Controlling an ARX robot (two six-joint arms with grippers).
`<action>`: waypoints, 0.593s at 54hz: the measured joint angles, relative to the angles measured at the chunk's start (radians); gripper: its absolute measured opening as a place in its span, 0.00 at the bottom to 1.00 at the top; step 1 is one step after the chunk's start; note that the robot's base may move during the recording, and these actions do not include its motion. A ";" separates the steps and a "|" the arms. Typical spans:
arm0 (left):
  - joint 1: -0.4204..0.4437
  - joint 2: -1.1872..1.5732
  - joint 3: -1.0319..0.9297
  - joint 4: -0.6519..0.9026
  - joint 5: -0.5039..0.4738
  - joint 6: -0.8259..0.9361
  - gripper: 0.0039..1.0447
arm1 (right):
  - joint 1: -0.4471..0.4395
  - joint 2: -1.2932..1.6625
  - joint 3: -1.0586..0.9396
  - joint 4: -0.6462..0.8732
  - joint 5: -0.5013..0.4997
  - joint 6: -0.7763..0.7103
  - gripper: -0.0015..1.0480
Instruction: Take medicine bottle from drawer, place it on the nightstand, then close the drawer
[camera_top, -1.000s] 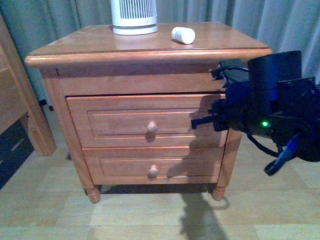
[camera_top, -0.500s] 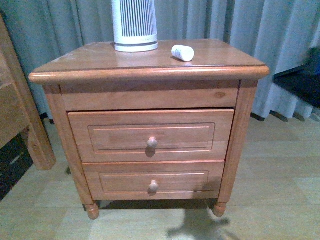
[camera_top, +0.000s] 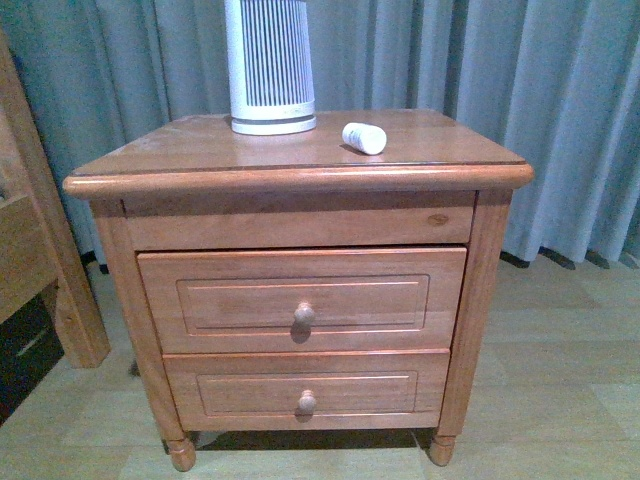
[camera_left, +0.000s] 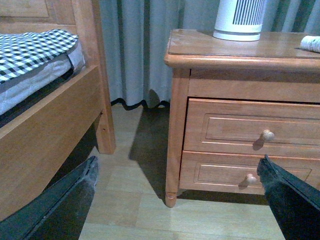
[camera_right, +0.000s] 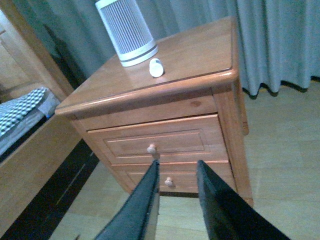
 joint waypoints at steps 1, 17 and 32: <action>0.000 0.000 0.000 0.000 0.000 0.000 0.94 | 0.000 -0.008 -0.016 0.000 0.000 -0.008 0.03; 0.000 0.000 0.000 0.000 0.000 0.000 0.94 | 0.000 -0.049 -0.068 0.011 0.001 -0.046 0.03; 0.000 0.000 0.000 0.000 0.000 0.000 0.94 | 0.000 -0.089 -0.103 0.015 0.002 -0.048 0.03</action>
